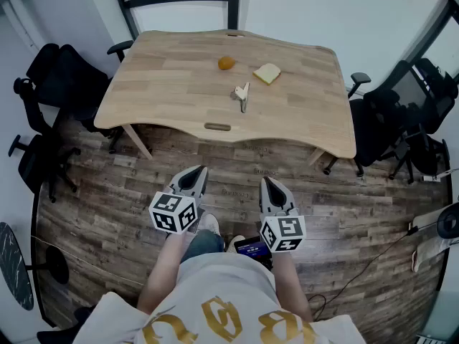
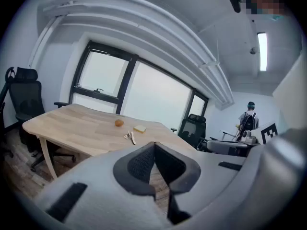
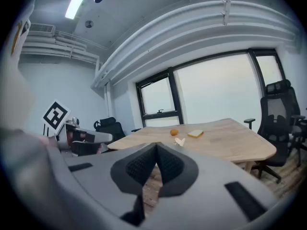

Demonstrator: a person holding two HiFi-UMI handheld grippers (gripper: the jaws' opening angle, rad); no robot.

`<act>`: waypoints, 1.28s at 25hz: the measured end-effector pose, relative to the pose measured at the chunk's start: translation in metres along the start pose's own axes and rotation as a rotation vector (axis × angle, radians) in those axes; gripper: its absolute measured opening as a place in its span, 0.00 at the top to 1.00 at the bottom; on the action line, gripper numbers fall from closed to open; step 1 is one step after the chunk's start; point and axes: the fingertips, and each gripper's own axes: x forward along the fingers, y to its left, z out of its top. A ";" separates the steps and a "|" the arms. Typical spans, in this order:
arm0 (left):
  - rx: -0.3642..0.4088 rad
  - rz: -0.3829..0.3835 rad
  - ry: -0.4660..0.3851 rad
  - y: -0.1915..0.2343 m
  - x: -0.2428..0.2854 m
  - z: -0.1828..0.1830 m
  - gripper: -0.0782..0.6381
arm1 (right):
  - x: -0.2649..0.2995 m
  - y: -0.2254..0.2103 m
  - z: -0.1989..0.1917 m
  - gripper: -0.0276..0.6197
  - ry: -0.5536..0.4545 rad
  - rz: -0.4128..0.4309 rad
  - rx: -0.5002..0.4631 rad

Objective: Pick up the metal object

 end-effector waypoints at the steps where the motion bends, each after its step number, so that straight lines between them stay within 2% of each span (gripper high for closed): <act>1: 0.000 -0.002 0.003 -0.001 -0.001 -0.001 0.87 | -0.002 0.000 0.001 0.94 -0.001 0.001 -0.006; 7: -0.049 0.002 -0.002 -0.008 -0.007 0.001 0.87 | -0.015 -0.003 0.004 0.94 -0.002 0.011 -0.023; 12: 0.037 0.027 -0.019 -0.023 -0.004 0.012 0.87 | -0.023 -0.022 0.003 0.94 0.005 -0.019 0.038; 20: 0.098 0.031 -0.035 -0.024 0.013 0.023 0.87 | -0.011 -0.041 0.008 0.94 0.002 -0.031 0.057; 24: 0.090 0.058 -0.065 -0.007 0.037 0.030 0.87 | 0.012 -0.055 -0.002 0.94 0.047 -0.038 0.042; 32: 0.062 0.050 -0.035 0.058 0.119 0.055 0.87 | 0.098 -0.092 0.008 0.94 0.111 -0.087 0.025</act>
